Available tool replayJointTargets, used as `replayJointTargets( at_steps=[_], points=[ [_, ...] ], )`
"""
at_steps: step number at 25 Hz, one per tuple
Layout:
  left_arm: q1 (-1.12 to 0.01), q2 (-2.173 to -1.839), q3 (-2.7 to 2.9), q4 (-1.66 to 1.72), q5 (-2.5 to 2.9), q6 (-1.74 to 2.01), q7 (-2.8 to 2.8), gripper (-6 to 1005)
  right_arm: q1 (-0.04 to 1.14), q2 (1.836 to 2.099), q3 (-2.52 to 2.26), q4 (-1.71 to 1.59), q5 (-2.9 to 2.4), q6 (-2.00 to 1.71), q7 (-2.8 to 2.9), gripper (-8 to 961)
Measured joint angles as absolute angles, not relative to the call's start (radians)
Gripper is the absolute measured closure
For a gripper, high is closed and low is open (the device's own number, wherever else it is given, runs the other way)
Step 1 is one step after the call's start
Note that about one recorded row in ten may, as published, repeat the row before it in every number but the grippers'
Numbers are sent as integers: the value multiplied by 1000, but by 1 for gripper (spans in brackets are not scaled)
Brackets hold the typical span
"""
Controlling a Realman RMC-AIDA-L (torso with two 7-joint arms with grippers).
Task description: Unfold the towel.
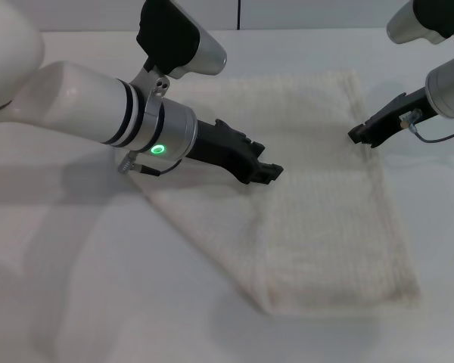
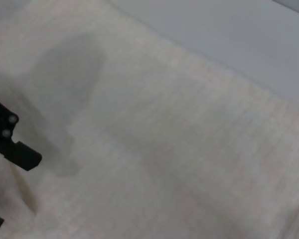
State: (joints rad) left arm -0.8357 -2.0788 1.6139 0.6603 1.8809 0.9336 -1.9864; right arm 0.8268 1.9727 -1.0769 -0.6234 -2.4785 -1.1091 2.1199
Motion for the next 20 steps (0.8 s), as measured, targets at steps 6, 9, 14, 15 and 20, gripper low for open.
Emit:
replayJointTargets(
  at_steps=[6, 9, 14, 15, 20],
  points=[
    [-830, -2078, 1628, 658, 1874, 928, -1989, 500, 827, 1973, -1077, -623, -2479, -1109, 2120, 954],
    [-829, -2079, 1635, 655, 1871, 927, -1990, 501, 829, 1973, -1077, -622, -2479, -1112, 2120, 954],
    [-821, -2079, 1640, 652, 1863, 925, -1990, 501, 830, 1973, -1078, -621, -2481, -1115, 2120, 954],
    [-815, -2079, 1640, 654, 1862, 924, -1991, 501, 830, 1973, -1078, -621, -2482, -1115, 2120, 954],
    [-811, -2080, 1652, 656, 1854, 917, -1991, 501, 836, 1973, -1078, -599, -2500, -1110, 2120, 954]
  ],
)
